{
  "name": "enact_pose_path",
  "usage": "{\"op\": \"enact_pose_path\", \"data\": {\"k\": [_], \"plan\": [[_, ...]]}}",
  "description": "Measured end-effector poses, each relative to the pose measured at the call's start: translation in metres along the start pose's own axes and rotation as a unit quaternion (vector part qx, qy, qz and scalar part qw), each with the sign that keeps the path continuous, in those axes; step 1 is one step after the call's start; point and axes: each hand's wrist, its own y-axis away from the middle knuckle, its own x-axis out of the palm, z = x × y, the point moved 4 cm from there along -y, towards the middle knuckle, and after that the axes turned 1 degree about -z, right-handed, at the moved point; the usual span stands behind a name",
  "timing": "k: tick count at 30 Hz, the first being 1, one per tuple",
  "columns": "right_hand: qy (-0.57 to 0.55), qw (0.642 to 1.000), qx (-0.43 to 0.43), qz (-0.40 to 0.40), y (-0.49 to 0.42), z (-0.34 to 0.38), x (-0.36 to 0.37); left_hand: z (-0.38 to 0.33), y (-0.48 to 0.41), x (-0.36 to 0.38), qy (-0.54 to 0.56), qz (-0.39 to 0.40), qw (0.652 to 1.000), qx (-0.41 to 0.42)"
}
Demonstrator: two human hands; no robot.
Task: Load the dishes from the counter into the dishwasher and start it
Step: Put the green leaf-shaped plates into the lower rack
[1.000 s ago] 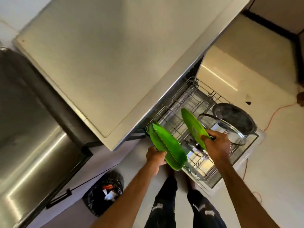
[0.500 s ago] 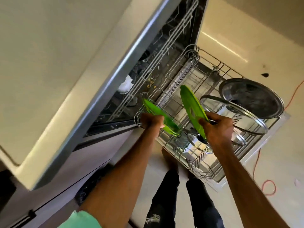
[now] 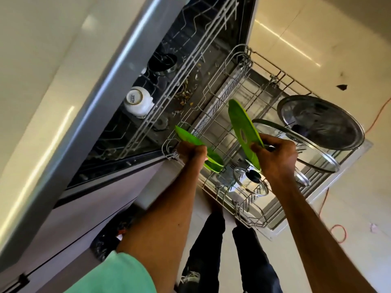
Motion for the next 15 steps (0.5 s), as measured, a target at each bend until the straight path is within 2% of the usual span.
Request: {"op": "enact_pose_path", "data": {"k": [3, 5, 8, 12, 15], "plan": [[0.003, 1.0, 0.007, 0.003, -0.004, 0.002, 0.002, 0.0, 0.018, -0.006, -0.002, -0.062, 0.998, 0.029], [0.006, 1.0, 0.01, 0.003, -0.005, 0.005, 0.004, 0.001, 0.008, 0.001, 0.0, -0.049, 0.999, 0.014], [0.021, 1.0, 0.0, 0.009, -0.007, 0.008, 0.008, 0.0, -0.002, 0.011, -0.048, 0.012, 0.999, -0.001], [0.043, 0.999, -0.004, 0.019, -0.009, 0.009, 0.013, -0.006, 0.007, 0.01, -0.062, -0.032, 0.997, 0.035], [0.052, 0.998, -0.002, 0.023, -0.012, 0.009, 0.015, -0.013, 0.008, 0.016, -0.071, 0.001, 0.997, 0.038]]}}
